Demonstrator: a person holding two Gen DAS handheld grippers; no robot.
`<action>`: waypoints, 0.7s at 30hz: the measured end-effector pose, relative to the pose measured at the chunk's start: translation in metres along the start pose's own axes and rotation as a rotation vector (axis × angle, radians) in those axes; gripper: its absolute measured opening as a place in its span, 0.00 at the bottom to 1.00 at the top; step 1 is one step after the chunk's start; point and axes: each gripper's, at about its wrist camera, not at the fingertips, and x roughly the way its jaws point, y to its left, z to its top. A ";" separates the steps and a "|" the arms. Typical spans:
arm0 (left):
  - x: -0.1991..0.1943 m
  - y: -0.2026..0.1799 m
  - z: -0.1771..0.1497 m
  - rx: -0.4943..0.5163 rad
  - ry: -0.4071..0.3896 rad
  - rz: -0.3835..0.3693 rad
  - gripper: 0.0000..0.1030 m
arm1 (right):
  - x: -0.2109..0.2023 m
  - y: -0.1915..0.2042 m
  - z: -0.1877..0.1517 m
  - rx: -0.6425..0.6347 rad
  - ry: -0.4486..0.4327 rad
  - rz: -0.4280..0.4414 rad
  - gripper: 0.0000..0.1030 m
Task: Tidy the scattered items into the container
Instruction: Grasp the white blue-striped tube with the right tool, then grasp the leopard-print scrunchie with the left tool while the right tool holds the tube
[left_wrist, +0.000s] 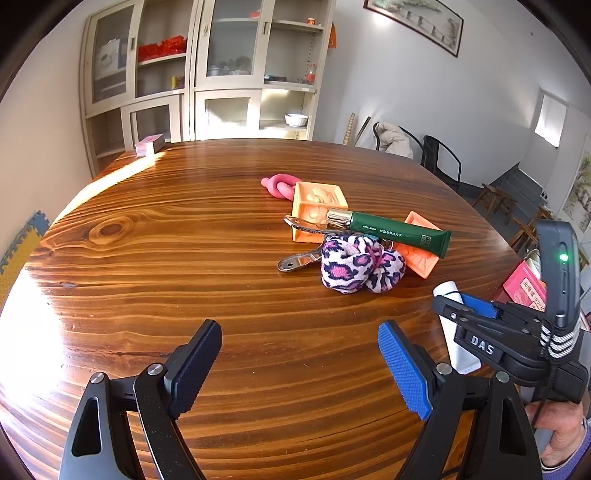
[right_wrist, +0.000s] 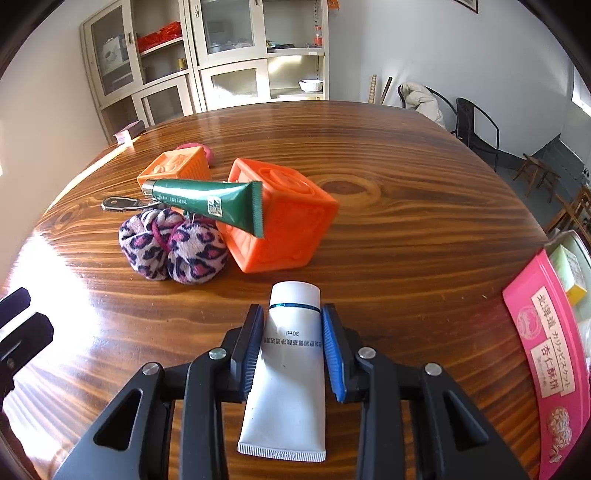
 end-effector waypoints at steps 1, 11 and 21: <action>0.001 -0.001 0.000 0.003 0.000 0.000 0.86 | -0.002 -0.002 -0.003 0.004 0.000 0.002 0.34; 0.029 -0.026 0.005 0.037 0.031 0.011 0.86 | -0.012 -0.031 -0.011 0.084 0.010 0.028 0.34; 0.076 -0.060 0.022 0.074 0.064 0.039 0.86 | -0.019 -0.049 -0.010 0.119 -0.008 0.035 0.34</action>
